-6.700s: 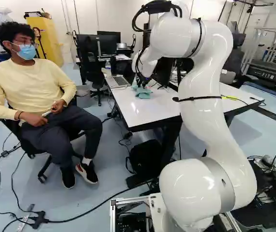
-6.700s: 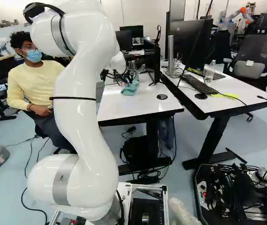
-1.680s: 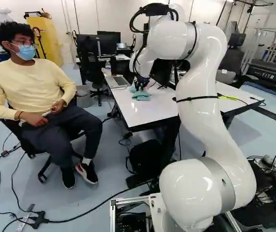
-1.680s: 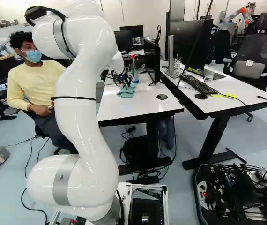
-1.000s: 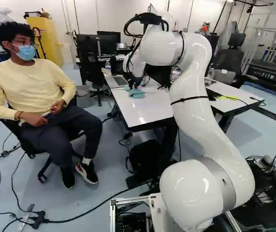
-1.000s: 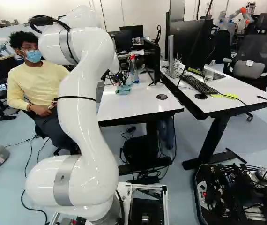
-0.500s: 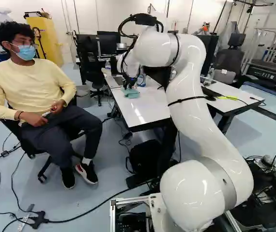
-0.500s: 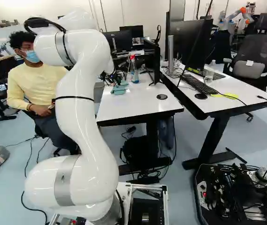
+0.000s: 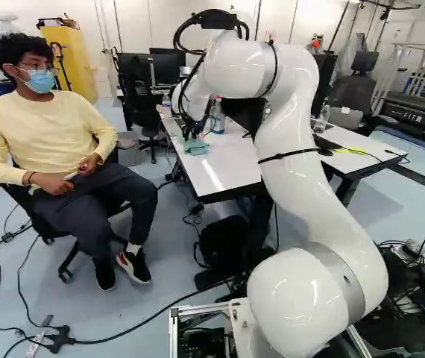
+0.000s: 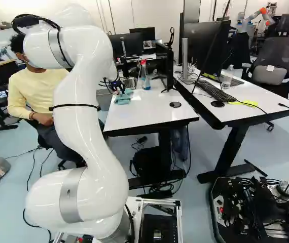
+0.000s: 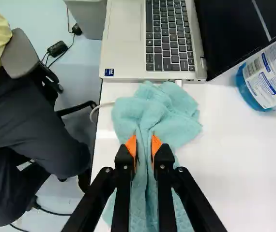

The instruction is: Clean the table with the green towel

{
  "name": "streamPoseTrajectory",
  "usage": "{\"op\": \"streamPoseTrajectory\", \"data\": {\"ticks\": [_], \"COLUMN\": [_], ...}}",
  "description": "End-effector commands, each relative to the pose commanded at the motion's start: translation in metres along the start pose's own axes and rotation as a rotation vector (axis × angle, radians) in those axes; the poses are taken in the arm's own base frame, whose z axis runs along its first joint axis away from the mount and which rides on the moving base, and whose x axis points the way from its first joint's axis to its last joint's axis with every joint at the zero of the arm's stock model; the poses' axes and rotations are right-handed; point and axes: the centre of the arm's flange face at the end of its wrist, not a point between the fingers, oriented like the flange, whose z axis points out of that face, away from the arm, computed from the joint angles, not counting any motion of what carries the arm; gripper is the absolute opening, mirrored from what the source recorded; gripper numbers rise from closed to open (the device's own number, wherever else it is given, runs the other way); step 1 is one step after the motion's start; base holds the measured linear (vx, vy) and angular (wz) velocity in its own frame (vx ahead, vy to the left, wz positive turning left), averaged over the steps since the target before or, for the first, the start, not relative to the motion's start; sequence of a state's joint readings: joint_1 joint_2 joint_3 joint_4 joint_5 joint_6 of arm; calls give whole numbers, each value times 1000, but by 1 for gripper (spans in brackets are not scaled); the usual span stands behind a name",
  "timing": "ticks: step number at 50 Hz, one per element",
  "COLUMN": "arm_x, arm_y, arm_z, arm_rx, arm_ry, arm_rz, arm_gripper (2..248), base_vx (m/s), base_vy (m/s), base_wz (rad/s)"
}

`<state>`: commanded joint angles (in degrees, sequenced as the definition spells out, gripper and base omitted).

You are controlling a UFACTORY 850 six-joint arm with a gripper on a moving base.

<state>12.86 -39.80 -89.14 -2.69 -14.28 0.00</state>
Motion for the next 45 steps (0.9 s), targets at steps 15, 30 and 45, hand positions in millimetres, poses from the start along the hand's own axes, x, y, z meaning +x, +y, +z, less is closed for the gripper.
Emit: {"op": "streamPoseTrajectory", "data": {"ticks": [15, 30, 45], "arm_x": [-16, -32, -48], "arm_y": [18, 39, 58], "arm_z": [-13, -25, -38], "arm_rx": [-14, -31, -47], "arm_ry": [-21, -40, -57], "arm_rz": [21, 48, 75], "arm_gripper": [56, 56, 56], "base_vx": [0, 0, 0], "base_vy": [0, 0, 0], "base_wz": [0, 0, 0]}}
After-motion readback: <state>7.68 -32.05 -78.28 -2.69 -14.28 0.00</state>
